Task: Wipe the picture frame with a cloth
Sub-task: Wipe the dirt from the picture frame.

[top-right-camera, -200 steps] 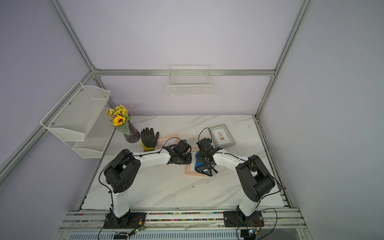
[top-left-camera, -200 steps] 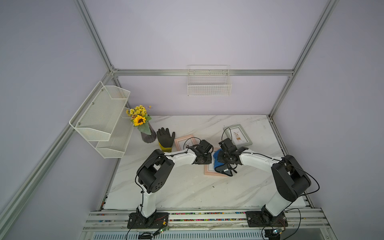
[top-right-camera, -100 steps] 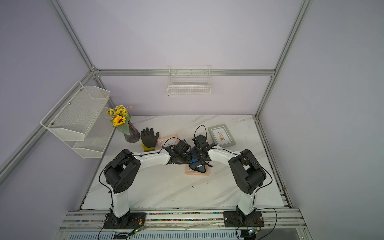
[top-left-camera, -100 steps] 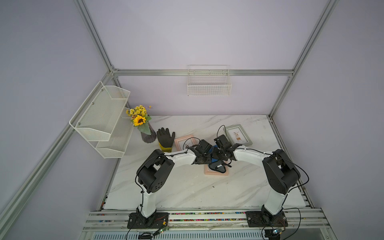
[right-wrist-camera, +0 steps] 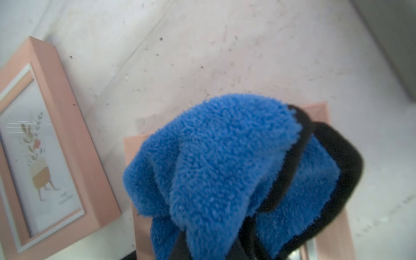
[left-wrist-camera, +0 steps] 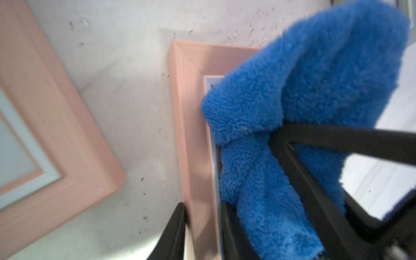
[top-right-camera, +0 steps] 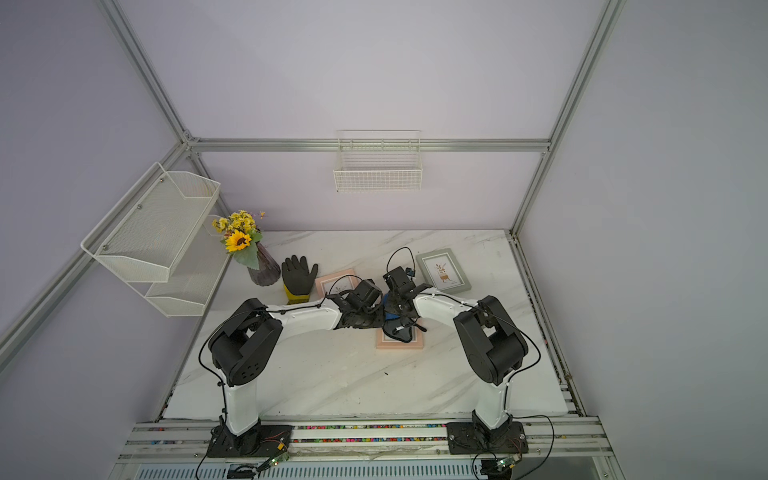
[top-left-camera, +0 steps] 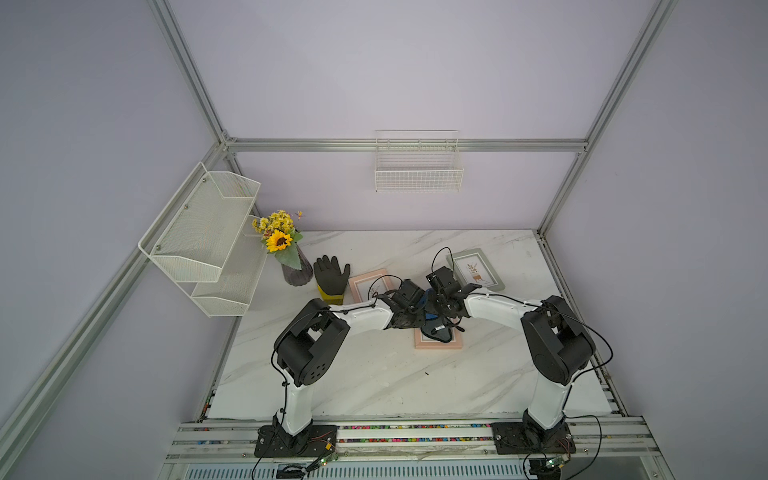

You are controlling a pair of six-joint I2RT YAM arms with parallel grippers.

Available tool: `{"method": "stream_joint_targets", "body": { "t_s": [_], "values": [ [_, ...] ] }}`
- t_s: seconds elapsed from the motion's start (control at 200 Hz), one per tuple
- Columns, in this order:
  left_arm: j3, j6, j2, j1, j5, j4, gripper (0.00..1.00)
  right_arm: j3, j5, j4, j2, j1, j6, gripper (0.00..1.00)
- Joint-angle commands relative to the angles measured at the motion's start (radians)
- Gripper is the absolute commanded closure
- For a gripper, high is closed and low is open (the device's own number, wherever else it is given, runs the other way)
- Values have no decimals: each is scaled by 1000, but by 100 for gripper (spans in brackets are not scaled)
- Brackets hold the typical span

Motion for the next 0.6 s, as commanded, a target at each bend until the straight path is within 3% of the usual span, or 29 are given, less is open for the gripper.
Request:
{"method": "stream_joint_targets", "body": {
  "t_s": [0.0, 0.29, 0.595],
  "values": [
    [10, -7, 19, 4, -12, -34, 73, 15, -30, -10, 46, 12, 14, 97],
    [14, -10, 39, 4, -12, -32, 73, -115, 39, -33, -78, -97, -5, 97],
    [23, -8, 44, 4, -13, -46, 73, -4, -46, -9, 35, 20, 25, 97]
  ]
}}
